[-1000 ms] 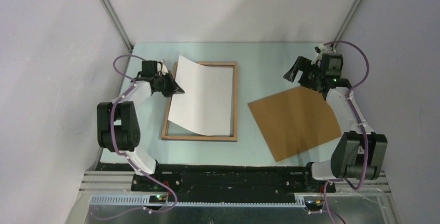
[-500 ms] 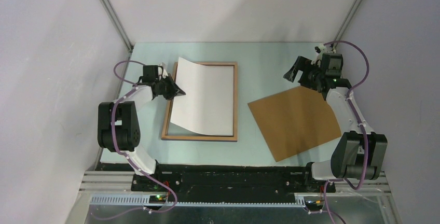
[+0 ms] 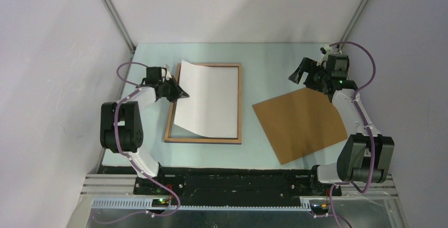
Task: Put the photo into the frame
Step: Turn over the photo from the photo frame.
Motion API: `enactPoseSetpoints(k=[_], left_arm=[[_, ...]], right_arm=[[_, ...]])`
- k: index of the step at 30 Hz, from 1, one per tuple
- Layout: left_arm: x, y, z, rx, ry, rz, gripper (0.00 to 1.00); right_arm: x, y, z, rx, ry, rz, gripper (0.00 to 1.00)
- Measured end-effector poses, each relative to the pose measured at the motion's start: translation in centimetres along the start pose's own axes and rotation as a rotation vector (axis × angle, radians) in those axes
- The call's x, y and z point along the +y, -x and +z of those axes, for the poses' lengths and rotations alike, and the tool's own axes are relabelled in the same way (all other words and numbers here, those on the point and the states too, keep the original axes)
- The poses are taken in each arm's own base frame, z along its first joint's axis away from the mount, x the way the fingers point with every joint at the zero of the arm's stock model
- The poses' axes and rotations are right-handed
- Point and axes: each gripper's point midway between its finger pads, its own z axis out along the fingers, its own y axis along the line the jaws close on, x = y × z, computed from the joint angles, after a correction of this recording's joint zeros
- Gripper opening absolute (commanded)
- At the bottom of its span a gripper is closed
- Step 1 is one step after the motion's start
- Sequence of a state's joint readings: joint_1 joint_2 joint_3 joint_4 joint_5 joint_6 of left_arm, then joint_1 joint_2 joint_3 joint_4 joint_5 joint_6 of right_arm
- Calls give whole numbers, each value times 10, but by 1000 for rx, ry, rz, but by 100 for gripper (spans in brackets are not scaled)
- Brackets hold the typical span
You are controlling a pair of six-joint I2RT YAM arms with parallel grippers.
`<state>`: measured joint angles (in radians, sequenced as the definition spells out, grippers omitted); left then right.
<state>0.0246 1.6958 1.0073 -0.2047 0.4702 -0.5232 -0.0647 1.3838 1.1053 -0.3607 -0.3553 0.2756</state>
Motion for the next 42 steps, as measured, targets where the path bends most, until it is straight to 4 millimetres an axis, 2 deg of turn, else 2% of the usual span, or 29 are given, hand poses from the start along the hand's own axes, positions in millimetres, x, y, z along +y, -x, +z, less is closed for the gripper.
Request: enactPoseSetpoints(k=[13, 15, 19, 26, 30, 36, 42], left_arm=[[8, -5, 8, 19, 25, 0, 1], [9, -5, 8, 17, 29, 1, 6], [11, -5, 8, 15, 39, 14, 25], [17, -6, 8, 16, 70, 22, 44], [21, -7, 8, 17, 90, 26, 59], [26, -7, 6, 18, 120, 35, 71], [31, -2, 5, 6, 156, 49, 77]], right_arm=[[0, 0, 0, 0, 0, 0, 97], [0, 0, 0, 0, 0, 0, 97], [0, 0, 0, 0, 0, 0, 97], [0, 0, 0, 0, 0, 0, 97], [0, 0, 0, 0, 0, 0, 97], [0, 0, 0, 0, 0, 0, 97], [0, 0, 0, 0, 0, 0, 97]])
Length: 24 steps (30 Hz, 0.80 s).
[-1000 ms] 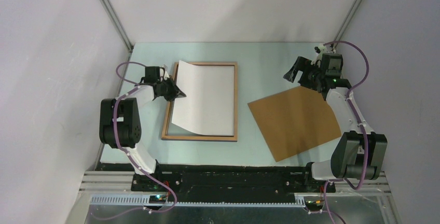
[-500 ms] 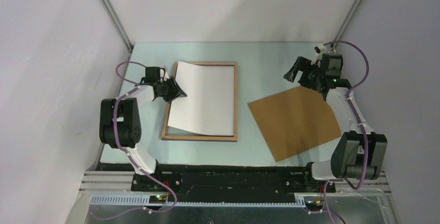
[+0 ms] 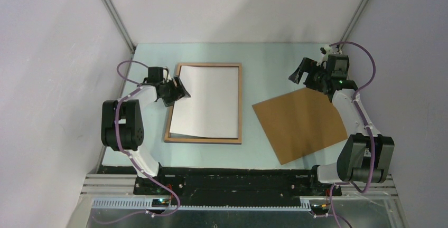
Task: Put the photo into the frame
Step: Turn over the photo from the photo frame.
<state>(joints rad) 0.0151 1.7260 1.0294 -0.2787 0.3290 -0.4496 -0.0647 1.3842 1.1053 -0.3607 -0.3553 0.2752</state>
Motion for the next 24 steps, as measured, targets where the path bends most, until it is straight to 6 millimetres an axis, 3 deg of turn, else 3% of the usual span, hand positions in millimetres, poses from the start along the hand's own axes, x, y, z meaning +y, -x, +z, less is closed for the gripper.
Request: enactPoseSetpoints(k=[9, 15, 19, 24], left_arm=[[10, 7, -7, -37, 68, 28, 79], [7, 25, -26, -125, 101, 65, 81], [-6, 28, -34, -159, 94, 115, 81], [-32, 14, -30, -135, 53, 203, 81]], right_arm=[[0, 0, 0, 0, 0, -1, 97], [-1, 0, 0, -1, -4, -9, 98], [-3, 1, 0, -5, -15, -24, 98], [-8, 3, -4, -15, -39, -68, 98]])
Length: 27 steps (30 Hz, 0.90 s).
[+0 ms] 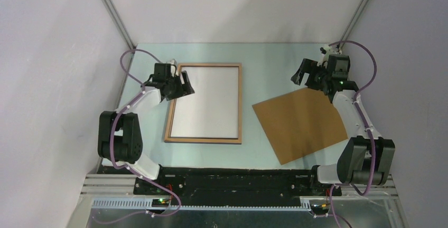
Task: Put the photo into the frame
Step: Turn over the photo from the photo frame.
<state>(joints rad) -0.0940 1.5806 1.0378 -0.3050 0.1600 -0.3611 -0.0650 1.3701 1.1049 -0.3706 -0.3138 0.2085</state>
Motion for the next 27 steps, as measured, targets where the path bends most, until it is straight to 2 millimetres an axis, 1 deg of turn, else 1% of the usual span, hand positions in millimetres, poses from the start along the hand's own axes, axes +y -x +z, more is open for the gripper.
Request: enactPoseSetpoints(k=[2, 5, 9, 12, 15, 17, 20, 27], left_arm=[[-11, -5, 1, 11, -21, 37, 81], [-32, -16, 2, 33, -63, 95, 81], [-62, -29, 7, 68, -129, 161, 81], [-77, -41, 16, 103, -160, 200, 80], [-81, -54, 24, 143, -164, 218, 80], [-80, -64, 30, 172, -160, 221, 80], [-76, -73, 38, 203, -151, 218, 80], [-72, -79, 43, 225, -139, 216, 80]], right_arm=[[-3, 1, -3, -10, -14, -25, 98], [-10, -4, -10, -17, -40, -68, 98], [-24, -19, -15, 0, -83, -114, 98], [-37, -29, -19, 15, -119, -137, 98], [-48, -34, -23, 19, -145, -151, 98], [-55, -35, -25, 19, -161, -152, 98], [-65, -37, -28, 21, -180, -146, 98], [-79, -37, -32, 19, -206, -127, 98]])
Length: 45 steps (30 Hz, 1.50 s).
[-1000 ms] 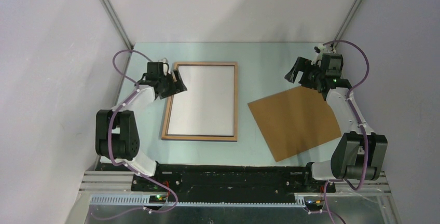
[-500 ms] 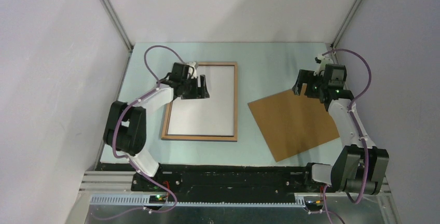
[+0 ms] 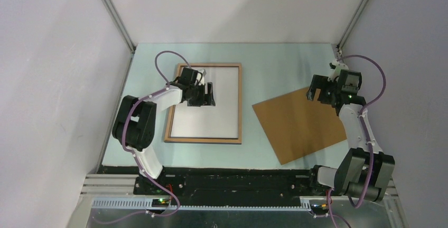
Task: Put the photo into the frame
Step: Turn over the photo from the photo frame.
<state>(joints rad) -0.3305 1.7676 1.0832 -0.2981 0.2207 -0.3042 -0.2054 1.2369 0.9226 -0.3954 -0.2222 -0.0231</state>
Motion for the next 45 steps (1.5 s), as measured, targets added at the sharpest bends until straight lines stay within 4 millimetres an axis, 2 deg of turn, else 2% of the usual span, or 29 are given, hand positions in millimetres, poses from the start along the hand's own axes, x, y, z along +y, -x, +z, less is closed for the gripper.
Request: enactPoseSetpoints(k=[11, 37, 41, 45], left_arm=[[4, -4, 6, 15, 14, -4, 79], [11, -1, 5, 9, 17, -24, 81], [10, 2, 1, -2, 12, -21, 82], [3, 14, -14, -48, -1, -11, 83]], right_arm=[[-4, -1, -1, 1, 4, 16, 97], [-5, 0, -2, -1, 17, 25, 96], [-9, 0, -2, -1, 8, 19, 96], [-23, -3, -4, 7, -29, 22, 97]])
